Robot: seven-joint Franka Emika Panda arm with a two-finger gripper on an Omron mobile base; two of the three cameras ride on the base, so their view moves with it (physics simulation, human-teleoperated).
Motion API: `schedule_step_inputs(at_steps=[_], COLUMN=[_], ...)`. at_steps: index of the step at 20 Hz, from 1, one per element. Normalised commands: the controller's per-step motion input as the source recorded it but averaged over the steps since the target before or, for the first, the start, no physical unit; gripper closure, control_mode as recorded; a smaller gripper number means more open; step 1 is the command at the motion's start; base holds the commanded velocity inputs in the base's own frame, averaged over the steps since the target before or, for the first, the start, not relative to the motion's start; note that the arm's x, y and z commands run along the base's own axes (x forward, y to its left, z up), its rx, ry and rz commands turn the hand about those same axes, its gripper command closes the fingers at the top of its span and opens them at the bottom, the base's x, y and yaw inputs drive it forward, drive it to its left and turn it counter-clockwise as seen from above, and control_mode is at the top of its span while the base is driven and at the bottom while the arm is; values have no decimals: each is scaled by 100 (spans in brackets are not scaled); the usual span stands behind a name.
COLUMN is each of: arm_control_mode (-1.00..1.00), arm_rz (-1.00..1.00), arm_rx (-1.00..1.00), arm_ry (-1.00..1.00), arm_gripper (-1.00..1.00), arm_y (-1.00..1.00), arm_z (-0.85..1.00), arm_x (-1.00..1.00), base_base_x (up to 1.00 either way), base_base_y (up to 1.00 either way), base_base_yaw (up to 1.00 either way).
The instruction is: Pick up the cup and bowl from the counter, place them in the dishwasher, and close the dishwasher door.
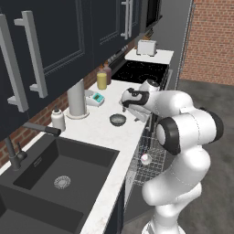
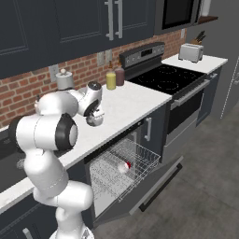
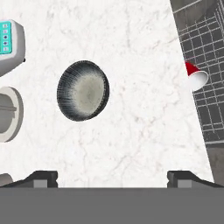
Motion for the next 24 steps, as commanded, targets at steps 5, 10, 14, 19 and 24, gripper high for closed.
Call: schedule_step_inputs(at_steps=[5,10,14,19,24], arm_control_mode=[-100,-100,-100,-100,-100], arm_rz=[0,0,0,0,0], arm_rx=[-7,-7,-3,0,0], arm_ry=[0,0,0,0,0], arm_gripper=[-100,-100,-100,-100,-100], arm_y=[0,0,0,0,0], arm_z=[-30,-34,-27,-22,-24], arm_x=[25,23,25,39,32], base_base_x=[0,0,0,0,0], base_base_y=[0,0,0,0,0], base_base_yaw=[0,0,0,0,0])
